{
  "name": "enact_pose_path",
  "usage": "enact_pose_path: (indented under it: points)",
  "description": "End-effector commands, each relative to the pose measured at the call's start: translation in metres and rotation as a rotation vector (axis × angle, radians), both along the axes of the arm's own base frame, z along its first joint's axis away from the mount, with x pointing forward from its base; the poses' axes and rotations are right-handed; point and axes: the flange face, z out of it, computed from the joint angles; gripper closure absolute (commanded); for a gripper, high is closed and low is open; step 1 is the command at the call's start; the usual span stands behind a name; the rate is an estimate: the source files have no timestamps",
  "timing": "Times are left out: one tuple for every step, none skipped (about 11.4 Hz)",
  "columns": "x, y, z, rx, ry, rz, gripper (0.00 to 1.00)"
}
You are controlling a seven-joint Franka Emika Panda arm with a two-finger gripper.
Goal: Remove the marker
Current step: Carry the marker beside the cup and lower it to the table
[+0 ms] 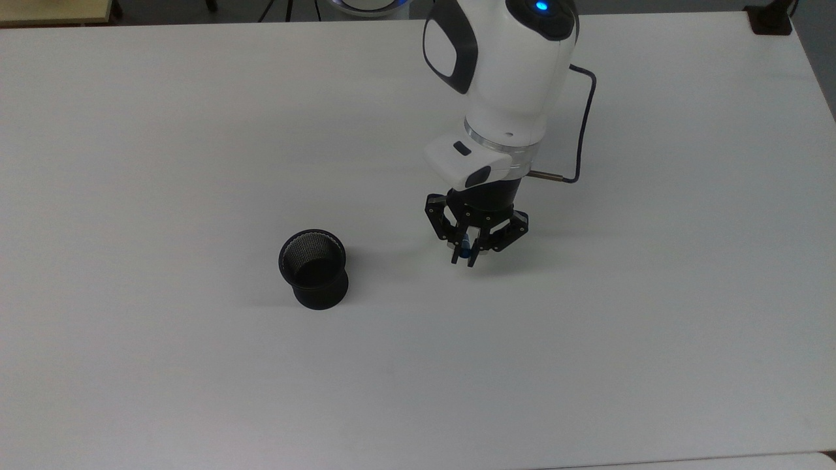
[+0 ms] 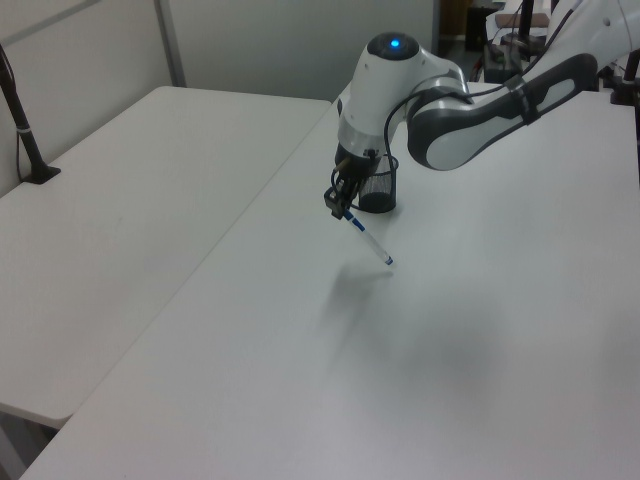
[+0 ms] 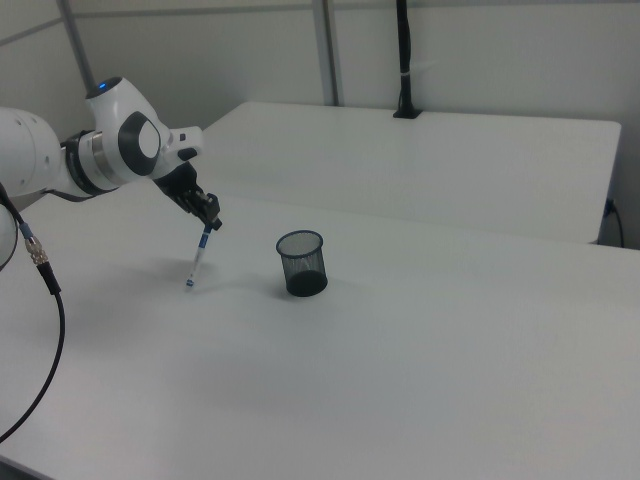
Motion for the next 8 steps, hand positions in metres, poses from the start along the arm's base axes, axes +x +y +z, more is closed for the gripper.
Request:
enact_pose_path:
  points:
    - [-0.004,0.005,-0.013,-0.008,0.036,-0.007,0.00]
    - [-0.006,0.007,-0.006,-0.007,0.032,-0.007,0.00]
    - [-0.009,0.003,0.007,-0.018,0.046,-0.019,0.00]
    - [-0.015,-0.007,0.031,-0.028,0.055,-0.037,0.00]
    - [-0.022,-0.013,0.051,-0.046,0.076,-0.044,0.00]
    - [-0.032,-0.021,0.071,-0.074,0.112,-0.024,0.00]
    - [-0.041,-0.034,0.089,-0.068,0.165,-0.001,0.00]
    - [-0.051,-0.051,0.112,-0.026,0.218,0.030,0.00]
